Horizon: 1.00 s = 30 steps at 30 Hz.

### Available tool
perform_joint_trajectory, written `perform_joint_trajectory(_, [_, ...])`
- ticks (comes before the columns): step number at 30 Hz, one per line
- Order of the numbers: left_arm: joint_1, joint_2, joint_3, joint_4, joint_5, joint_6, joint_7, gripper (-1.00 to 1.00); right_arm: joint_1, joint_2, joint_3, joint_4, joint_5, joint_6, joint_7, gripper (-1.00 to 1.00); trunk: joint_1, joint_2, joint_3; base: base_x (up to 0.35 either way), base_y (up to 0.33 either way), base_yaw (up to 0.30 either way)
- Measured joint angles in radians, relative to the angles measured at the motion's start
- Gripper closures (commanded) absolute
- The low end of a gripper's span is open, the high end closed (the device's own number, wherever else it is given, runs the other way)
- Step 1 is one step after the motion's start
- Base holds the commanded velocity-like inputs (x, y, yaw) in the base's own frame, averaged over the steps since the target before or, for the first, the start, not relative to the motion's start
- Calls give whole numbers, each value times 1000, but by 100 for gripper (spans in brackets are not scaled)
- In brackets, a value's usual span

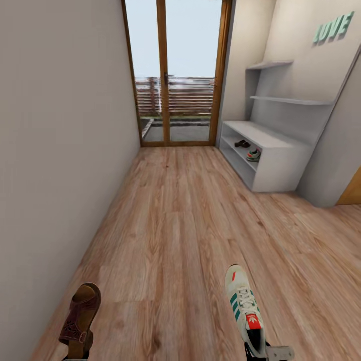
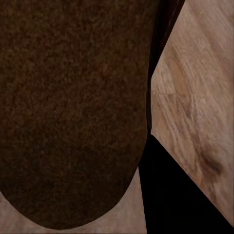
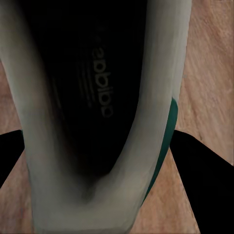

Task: Pick up the two gym shoes and the two sandals from the corridor floor and place them onto the hallstand (shoe rack) in the corridor, making sure they are on the rack and not on the floor. Arrange them so the two gym shoes are next to each other and the two sandals are next to each other.

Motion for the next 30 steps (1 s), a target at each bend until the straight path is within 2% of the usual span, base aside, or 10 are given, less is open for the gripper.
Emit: perform_joint_trajectory(30, [0, 0, 0, 0, 0, 0, 0, 100, 0, 0, 0, 2, 0, 0, 0, 100, 0, 0, 7, 340, -96, -16])
